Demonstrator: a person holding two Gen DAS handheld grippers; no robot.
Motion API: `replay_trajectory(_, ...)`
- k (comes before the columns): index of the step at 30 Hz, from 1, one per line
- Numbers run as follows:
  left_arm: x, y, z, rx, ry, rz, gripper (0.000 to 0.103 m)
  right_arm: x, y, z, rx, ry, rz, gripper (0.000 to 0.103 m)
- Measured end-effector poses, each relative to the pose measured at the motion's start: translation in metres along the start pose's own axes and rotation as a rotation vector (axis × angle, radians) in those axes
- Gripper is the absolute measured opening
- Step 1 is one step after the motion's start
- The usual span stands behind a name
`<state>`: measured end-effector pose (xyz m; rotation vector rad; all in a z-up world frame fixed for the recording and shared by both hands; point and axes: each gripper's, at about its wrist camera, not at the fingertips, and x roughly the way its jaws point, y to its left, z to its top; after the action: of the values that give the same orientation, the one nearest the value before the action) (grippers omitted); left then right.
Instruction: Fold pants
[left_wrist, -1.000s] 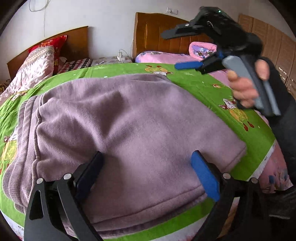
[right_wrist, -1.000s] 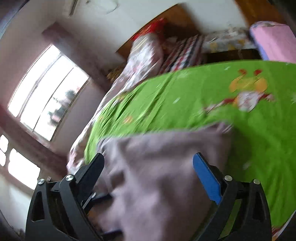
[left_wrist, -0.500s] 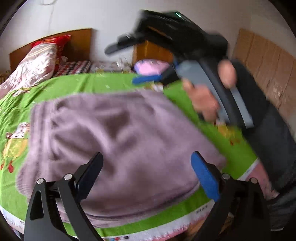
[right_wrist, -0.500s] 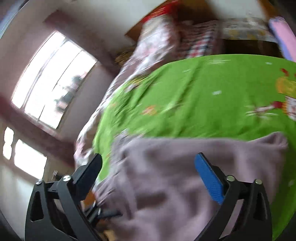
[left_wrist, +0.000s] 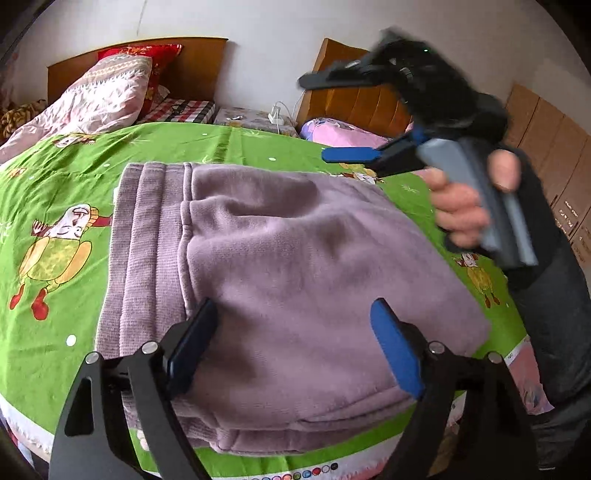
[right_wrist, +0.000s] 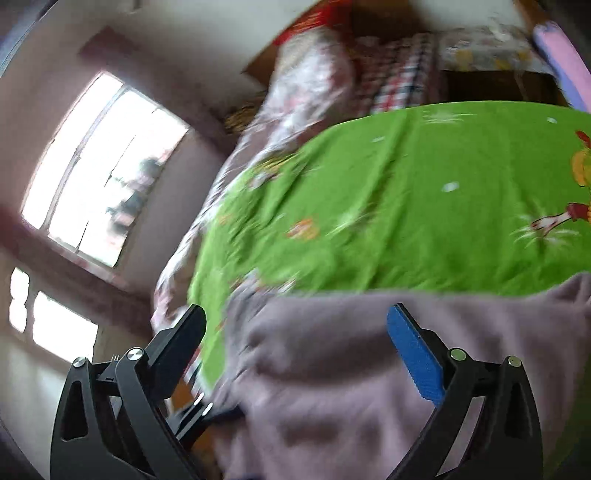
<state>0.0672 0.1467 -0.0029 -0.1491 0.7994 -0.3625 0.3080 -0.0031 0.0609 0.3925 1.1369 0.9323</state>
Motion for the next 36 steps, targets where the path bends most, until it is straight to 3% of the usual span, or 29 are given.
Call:
replay_trajectory(2, 0.001, -0.003, -0.001, 0.013, -0.006, 0.006, 0.088, 0.016, 0.009, -0.017, -0.060, 0.100, -0.039, 0.099)
replay_trajectory(4, 0.003, -0.005, 0.000, 0.030, -0.004, 0.027, 0.088, 0.027, -0.005, -0.023, -0.067, 0.134, -0.161, 0.098)
replay_trajectory(7, 0.005, -0.009, 0.001, 0.043, 0.011, 0.050, 0.089, 0.009, -0.039, -0.016, 0.072, 0.015, -0.167, 0.096)
replay_trajectory(9, 0.005, -0.012, 0.001, 0.048, 0.016, 0.068, 0.089, -0.015, -0.038, -0.021, 0.090, -0.066, -0.182, 0.098)
replay_trajectory(12, 0.008, -0.017, 0.000, 0.067, 0.012, 0.089, 0.093, -0.036, -0.021, -0.043, 0.060, -0.085, -0.028, 0.098)
replay_trajectory(14, 0.012, -0.022, -0.001, 0.092, 0.014, 0.116, 0.097, -0.034, -0.019, -0.061, 0.053, -0.023, 0.050, 0.098)
replay_trajectory(16, 0.017, -0.028, -0.001, 0.125, 0.023, 0.157, 0.099, -0.029, -0.030, -0.073, 0.074, 0.023, 0.003, 0.098)
replay_trajectory(18, 0.019, -0.032, -0.002, 0.142, 0.025, 0.178, 0.099, -0.047, -0.040, -0.081, 0.079, -0.032, -0.034, 0.095)
replay_trajectory(21, 0.020, -0.032, -0.002, 0.141, 0.023, 0.185, 0.099, -0.091, -0.037, -0.095, 0.102, -0.184, -0.140, 0.098)
replay_trajectory(23, 0.021, -0.030, -0.002, 0.139, 0.020, 0.184, 0.100, -0.109, -0.031, -0.111, 0.082, -0.216, -0.101, 0.098)
replay_trajectory(27, 0.022, -0.031, -0.003, 0.148, 0.014, 0.190, 0.101, -0.106, -0.017, -0.142, 0.032, -0.147, -0.007, 0.098)
replay_trajectory(30, 0.022, -0.031, -0.004, 0.148, 0.010, 0.189, 0.101, -0.093, -0.028, -0.165, 0.023, -0.108, -0.062, 0.098)
replay_trajectory(33, 0.022, -0.031, -0.004, 0.154, 0.013, 0.193, 0.101, -0.113, -0.037, -0.185, 0.037, -0.190, -0.031, 0.097)
replay_trajectory(36, 0.022, -0.030, -0.004, 0.153, 0.015, 0.193, 0.101, -0.135, -0.034, -0.193, 0.046, -0.258, -0.176, 0.098)
